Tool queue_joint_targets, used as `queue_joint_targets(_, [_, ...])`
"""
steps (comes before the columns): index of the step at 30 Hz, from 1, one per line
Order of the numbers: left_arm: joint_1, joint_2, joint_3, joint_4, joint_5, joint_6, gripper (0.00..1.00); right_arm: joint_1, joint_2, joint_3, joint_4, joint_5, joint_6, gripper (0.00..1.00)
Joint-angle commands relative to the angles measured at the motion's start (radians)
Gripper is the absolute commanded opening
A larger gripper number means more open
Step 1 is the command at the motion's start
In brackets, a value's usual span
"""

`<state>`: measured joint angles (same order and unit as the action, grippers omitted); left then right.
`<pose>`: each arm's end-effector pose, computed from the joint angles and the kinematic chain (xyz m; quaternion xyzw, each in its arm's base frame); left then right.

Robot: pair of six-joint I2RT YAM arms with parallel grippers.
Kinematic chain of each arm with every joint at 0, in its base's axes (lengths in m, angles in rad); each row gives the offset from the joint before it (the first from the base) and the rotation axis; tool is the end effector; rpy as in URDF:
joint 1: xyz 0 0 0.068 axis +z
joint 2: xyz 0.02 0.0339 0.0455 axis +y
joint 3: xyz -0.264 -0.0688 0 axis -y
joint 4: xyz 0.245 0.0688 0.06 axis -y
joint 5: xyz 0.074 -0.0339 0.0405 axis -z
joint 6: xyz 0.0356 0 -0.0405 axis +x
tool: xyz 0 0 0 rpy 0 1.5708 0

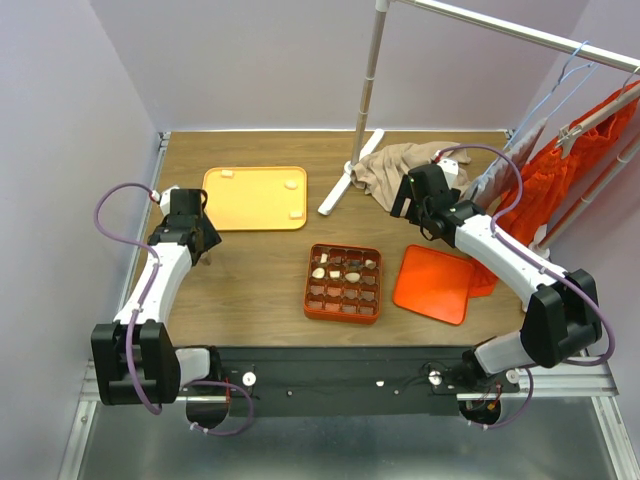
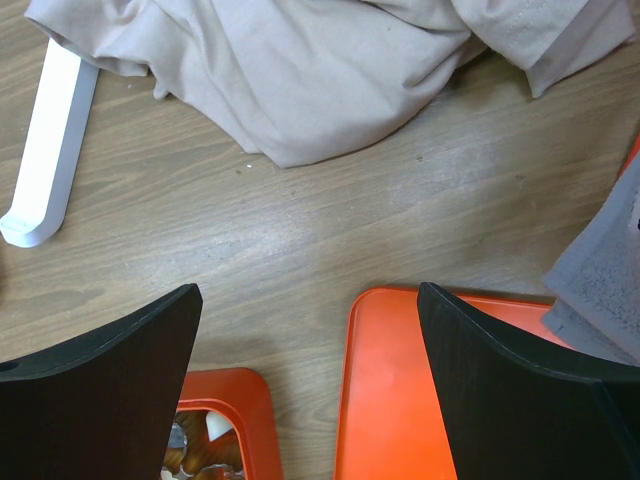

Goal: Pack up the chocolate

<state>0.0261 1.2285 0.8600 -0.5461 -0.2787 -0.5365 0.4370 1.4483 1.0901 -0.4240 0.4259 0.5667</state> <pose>0.2472 0.0163 0.2442 -0.3032 0.8882 0.0467 0.3420 0.2905 0.1194 0.2708 0.1395 0.8953 0.0096 0.4230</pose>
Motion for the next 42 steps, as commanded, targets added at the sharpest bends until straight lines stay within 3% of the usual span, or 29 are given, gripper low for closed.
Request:
queue_joint_targets(1, [0.006, -0.04, 0.033, -0.041, 0.004, -0.016, 0.7, -0.003, -0.008, -0.007, -0.015, 0.011, -0.008, 0.98])
queue_joint_targets(14, [0.006, -0.061, 0.045, -0.092, -0.059, -0.066, 0.73, -0.003, -0.012, -0.016, -0.01, 0.007, -0.001, 0.98])
queue_joint_targets(23, [-0.023, -0.095, 0.1, -0.025, 0.046, 0.03, 0.75, -0.003, -0.026, -0.025, -0.01, 0.016, -0.004, 0.98])
queue_joint_targets(28, [-0.21, -0.103, 0.191, -0.005, 0.0, 0.079, 0.82, -0.003, -0.055, -0.053, -0.01, 0.045, -0.004, 0.98])
queue_joint_targets(35, [-0.411, -0.047, 0.234, 0.098, 0.091, 0.093, 0.83, -0.003, -0.163, -0.151, -0.096, 0.076, 0.048, 0.98])
queue_joint_targets(38, [-0.433, -0.026, 0.218, 0.155, 0.162, 0.072, 0.83, -0.003, -0.216, -0.244, -0.105, -0.016, 0.133, 0.98])
queue_joint_targets(42, [-0.434, -0.014, 0.195, 0.202, 0.208, 0.055, 0.83, -0.001, -0.174, -0.303, -0.047, -0.197, 0.283, 0.92])
